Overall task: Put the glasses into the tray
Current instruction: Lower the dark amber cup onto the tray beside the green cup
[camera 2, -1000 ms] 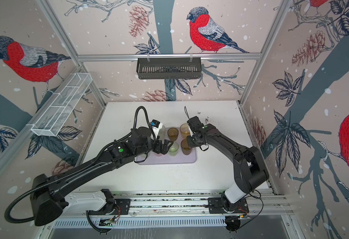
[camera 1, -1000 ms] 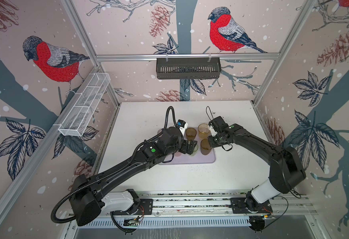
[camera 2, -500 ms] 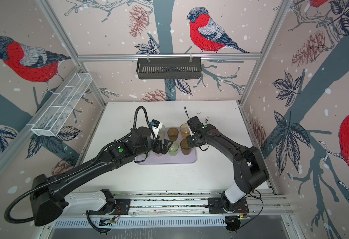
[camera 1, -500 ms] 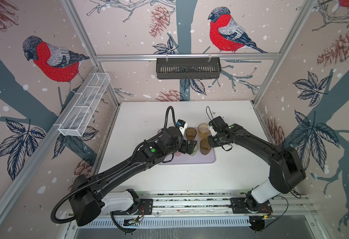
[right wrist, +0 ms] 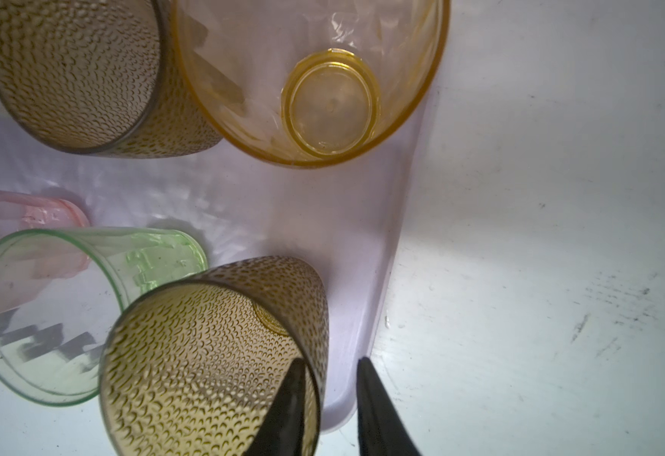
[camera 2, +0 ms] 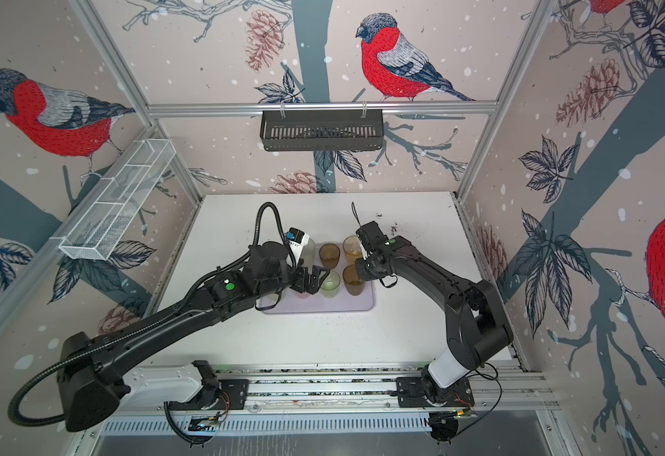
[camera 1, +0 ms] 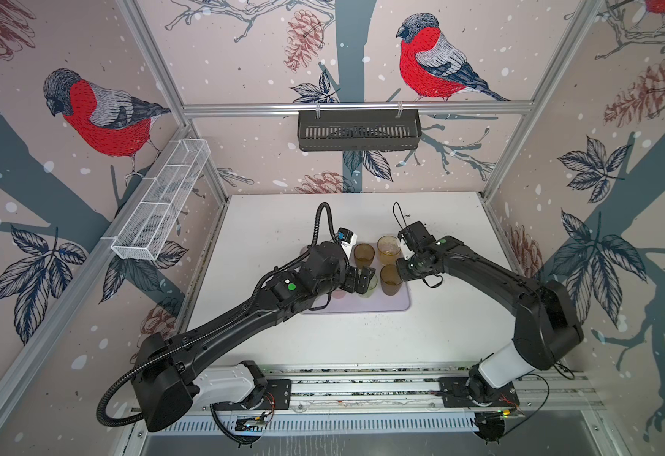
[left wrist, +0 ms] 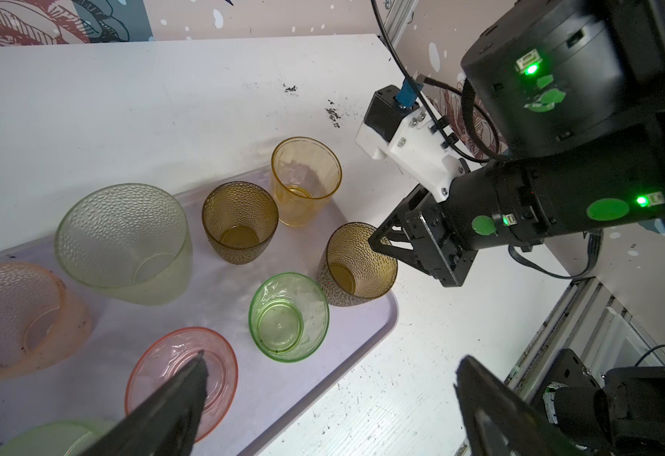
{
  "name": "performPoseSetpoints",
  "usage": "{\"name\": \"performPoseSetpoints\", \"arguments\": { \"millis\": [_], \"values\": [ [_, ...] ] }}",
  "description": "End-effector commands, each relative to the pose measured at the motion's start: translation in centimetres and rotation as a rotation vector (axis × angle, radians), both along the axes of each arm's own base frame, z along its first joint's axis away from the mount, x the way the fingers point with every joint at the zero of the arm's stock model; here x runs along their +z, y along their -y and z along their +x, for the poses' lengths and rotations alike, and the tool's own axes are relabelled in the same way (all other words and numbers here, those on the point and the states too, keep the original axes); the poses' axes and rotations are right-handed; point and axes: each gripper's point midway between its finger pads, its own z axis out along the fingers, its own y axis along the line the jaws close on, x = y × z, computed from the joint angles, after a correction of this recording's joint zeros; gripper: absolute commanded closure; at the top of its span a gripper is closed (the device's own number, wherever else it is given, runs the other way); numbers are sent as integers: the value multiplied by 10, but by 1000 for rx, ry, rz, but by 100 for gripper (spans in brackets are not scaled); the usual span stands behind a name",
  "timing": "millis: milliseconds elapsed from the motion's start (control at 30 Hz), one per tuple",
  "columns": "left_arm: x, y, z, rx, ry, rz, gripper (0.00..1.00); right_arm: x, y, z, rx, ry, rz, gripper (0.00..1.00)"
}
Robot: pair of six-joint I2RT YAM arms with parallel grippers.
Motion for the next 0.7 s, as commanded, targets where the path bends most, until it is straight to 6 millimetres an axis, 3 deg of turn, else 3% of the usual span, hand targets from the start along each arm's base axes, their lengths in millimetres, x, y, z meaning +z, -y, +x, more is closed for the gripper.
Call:
{"name": "performPoseSetpoints", "arguments": {
  "millis": [0, 133, 200, 667],
  "values": [
    [12, 3, 4, 8, 36, -37, 2, 5, 2, 1, -9, 11, -8, 74],
    [14, 2, 4, 8, 39, -39, 2, 7, 2, 1, -9, 16, -8, 73],
    [4, 0, 3, 9, 25, -23, 2, 8, 2, 2, -8, 17, -7, 72],
    [6, -1, 1, 8, 29, -29, 2, 6, 1, -1, -11, 15, 5, 71]
  ]
}}
